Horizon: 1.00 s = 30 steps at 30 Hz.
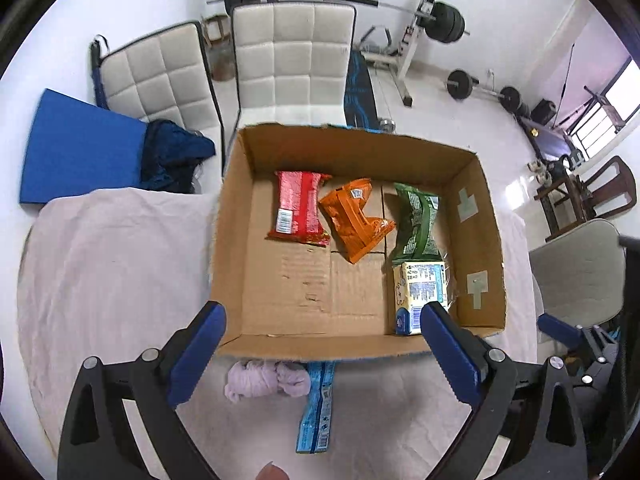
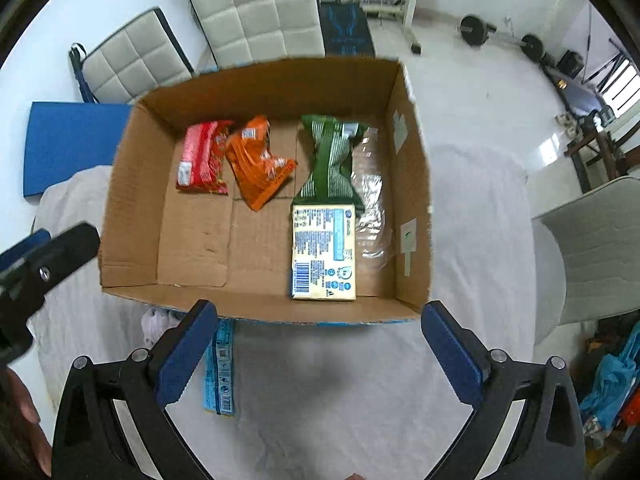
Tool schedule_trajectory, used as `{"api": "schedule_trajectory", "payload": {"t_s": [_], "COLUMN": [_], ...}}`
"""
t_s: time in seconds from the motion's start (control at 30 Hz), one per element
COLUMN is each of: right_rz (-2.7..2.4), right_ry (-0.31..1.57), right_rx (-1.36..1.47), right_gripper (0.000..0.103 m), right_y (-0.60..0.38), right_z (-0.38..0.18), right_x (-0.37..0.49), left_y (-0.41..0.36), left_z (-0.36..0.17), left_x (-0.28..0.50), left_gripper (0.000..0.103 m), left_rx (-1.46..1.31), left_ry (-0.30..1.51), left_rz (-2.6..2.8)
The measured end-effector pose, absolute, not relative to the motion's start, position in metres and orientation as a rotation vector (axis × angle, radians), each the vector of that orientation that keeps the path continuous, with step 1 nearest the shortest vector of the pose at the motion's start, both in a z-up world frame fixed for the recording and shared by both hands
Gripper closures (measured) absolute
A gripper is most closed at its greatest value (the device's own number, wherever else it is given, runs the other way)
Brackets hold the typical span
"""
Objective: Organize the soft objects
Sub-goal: 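Withdraw both tools from the box, then grasp the lilac cloth with the left tool while the right tool grasps the blue stick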
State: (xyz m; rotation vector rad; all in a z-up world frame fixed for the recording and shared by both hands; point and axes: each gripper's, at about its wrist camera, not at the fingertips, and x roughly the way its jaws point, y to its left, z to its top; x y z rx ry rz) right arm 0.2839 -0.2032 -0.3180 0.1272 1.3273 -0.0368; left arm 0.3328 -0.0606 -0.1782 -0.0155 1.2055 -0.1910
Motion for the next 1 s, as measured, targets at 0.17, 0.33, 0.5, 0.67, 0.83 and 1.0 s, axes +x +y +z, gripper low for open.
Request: {"api": "schedule_trajectory", "payload": {"t_s": [0.17, 0.33, 0.5, 0.67, 0.83, 1.0], "right_rz": [-0.054, -0.047, 0.010, 0.115, 0.132, 0.080], "right_ry": [1.247, 1.218, 1.293, 1.498, 1.644, 1.730], "right_rx": [0.143, 0.159, 0.185, 0.222, 0.256, 0.323], "right_gripper": [0.000, 0.000, 0.000, 0.000, 0.000, 0.015], "right_y": [-0.206, -0.205, -0.192, -0.154, -0.113, -0.093], "right_z": [-0.288, -0.273, -0.290, -0.364, -0.440, -0.495], "right_x": [0.264, 0.248, 0.239, 0.225, 0.215, 0.211], "left_y": [-0.053, -0.046, -0.022, 0.014, 0.044, 0.056], "left_z": [-0.156, -0.145, -0.156, -0.200, -0.253, -0.288], "left_x": [0.306, 0.290, 0.276, 0.263, 0.252, 0.249], "left_gripper": [0.004, 0.003, 0.003, 0.003, 0.003, 0.003], "left_rx": [-0.030, -0.054, -0.032, -0.006, 0.031, 0.114], "left_ry": [1.139, 1.117, 1.122, 1.217, 1.320, 1.395], "left_rz": [-0.191, -0.191, -0.109, -0.007, 0.098, 0.147]}}
